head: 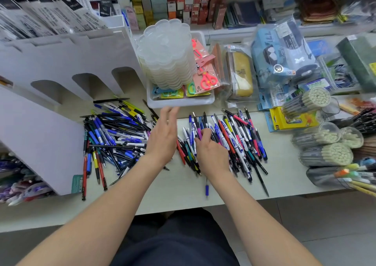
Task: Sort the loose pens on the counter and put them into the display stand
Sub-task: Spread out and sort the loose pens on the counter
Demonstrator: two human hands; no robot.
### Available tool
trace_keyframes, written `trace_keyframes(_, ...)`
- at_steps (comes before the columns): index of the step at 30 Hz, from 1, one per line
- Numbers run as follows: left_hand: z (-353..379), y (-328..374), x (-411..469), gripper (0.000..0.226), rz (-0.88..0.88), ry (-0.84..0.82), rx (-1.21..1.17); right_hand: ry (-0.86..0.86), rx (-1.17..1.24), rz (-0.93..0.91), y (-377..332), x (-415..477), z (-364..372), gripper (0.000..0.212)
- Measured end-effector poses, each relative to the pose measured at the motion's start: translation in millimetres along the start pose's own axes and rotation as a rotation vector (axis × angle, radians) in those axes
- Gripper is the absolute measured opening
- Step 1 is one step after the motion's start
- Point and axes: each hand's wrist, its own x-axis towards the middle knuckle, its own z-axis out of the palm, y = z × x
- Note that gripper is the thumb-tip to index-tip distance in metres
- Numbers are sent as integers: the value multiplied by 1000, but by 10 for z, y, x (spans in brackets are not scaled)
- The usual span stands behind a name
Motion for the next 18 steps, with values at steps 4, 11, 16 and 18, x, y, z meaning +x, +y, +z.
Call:
trace_keyframes(4,192,-24,-270,6,-491,-252,-71,-128,-146,26,2,17,43,25)
trace_keyframes(11,346,332,-309,26,-722,-398,-320,-265,-4,63,82,-159,50,10)
trace_keyframes(16,479,444,-171,62,-841,-462,-504,-332,110,296,341,-444,26,32)
trace_keyframes(18,489,482,-148,72,-838,-448,-520,-419,124,327,391,-523,21,38)
